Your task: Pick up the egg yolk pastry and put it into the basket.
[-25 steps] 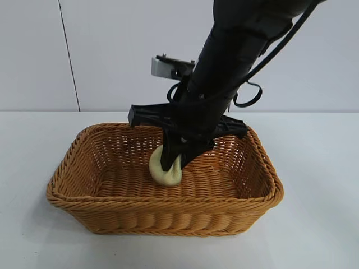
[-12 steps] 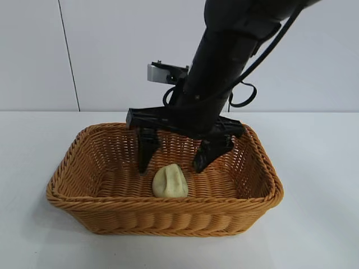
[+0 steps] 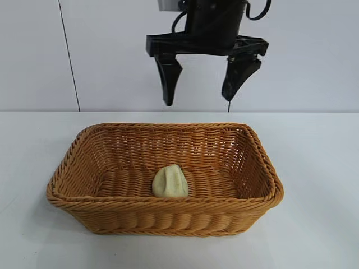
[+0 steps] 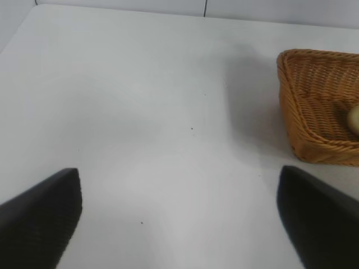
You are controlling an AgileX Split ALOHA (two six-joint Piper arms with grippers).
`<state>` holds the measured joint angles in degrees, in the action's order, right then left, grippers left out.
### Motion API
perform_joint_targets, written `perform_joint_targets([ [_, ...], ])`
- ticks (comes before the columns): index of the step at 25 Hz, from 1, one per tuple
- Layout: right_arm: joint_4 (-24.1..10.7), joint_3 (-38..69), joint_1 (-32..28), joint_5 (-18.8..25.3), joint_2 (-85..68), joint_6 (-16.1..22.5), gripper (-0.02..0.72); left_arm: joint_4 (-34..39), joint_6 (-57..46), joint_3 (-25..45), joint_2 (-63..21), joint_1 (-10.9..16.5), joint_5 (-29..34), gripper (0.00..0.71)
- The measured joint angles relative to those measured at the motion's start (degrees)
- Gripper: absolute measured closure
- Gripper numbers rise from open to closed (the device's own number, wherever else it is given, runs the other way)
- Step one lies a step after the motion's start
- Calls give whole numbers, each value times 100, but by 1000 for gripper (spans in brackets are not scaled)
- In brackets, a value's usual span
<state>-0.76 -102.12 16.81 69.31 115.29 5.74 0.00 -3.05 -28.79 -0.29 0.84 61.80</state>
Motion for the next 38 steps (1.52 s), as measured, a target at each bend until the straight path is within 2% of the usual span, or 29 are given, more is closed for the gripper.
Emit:
perform_joint_targets([
  [5, -27, 0, -1031, 0, 0, -58, 8, 0, 0, 0, 0, 0, 0, 32],
  [9, -27, 0, -1600, 0, 0, -74, 8, 0, 0, 0, 0, 0, 0, 32],
  [18, 76, 313, -1658, 0, -229, -225, 8, 0, 0, 0, -4, 0, 0, 32],
  [24, 76, 1709, -1631, 0, -1332, -245, 8, 0, 0, 0, -4, 0, 0, 32],
  [31, 142, 3790, -1631, 7, -3533, -286, 8, 0, 0, 0, -4, 0, 0, 32],
  [38, 142, 5523, -1631, -57, -5961, -691, 8, 0, 0, 0, -4, 0, 0, 32],
])
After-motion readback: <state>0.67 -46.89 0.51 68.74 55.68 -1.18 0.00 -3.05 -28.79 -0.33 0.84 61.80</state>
